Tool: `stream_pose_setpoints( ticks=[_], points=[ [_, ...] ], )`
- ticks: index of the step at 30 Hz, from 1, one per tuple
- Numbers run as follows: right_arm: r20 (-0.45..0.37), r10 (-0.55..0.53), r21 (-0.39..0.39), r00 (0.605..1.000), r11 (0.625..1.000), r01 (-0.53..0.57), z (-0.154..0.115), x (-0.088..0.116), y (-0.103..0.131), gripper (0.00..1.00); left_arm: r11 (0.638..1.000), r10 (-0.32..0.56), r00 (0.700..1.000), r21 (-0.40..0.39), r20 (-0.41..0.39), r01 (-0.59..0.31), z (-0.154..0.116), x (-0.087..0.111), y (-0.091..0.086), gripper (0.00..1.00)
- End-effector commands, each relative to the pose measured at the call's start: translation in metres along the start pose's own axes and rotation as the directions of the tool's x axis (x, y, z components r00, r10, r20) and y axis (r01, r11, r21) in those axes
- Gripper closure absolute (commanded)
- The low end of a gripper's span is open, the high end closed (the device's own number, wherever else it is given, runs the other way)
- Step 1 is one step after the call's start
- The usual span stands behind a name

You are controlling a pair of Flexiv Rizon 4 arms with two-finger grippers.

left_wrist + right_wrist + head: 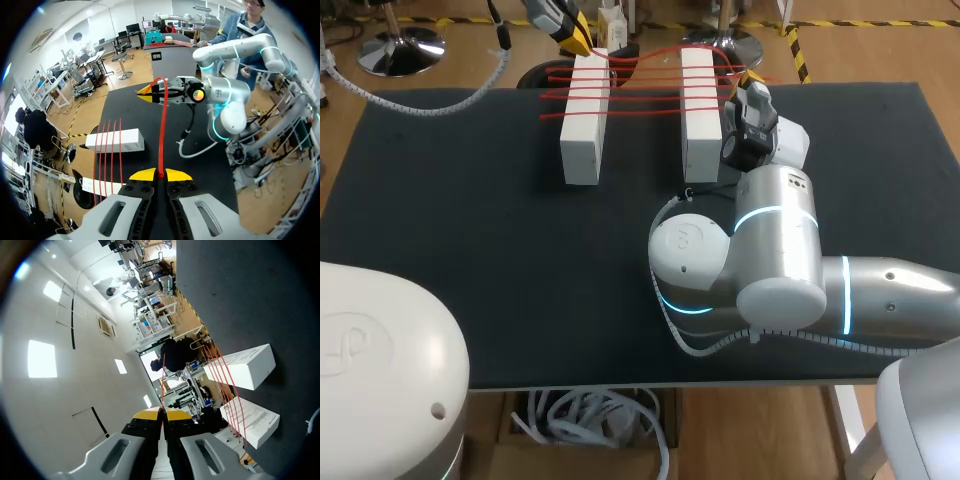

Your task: Grab the tape and strap the tape.

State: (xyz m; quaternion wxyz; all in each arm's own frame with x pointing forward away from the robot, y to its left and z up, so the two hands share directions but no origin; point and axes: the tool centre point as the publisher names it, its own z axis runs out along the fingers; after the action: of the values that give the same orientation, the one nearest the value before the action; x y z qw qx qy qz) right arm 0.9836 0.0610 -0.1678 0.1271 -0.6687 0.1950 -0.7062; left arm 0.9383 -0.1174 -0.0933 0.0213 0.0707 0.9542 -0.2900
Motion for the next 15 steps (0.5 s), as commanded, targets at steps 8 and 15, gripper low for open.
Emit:
stream_pose_setpoints(
  ticks=[8,15],
  points=[
    [0.006,-0.003,-0.002,1.0,1.0,0.003,0.0,0.003,0.0,1.0,1.0,0.0,1.0,-0.003,0.001,0.0,0.0,0.001,0.0,1.0],
    [0.052,-0.41,-0.052,0.91,0.909,0.413,-0.002,0.022,-0.002,1.0,1.0,0.0,1.0,-0.003,0.001,0.0,0.0,0.001,0.0,1.0]
  ],
)
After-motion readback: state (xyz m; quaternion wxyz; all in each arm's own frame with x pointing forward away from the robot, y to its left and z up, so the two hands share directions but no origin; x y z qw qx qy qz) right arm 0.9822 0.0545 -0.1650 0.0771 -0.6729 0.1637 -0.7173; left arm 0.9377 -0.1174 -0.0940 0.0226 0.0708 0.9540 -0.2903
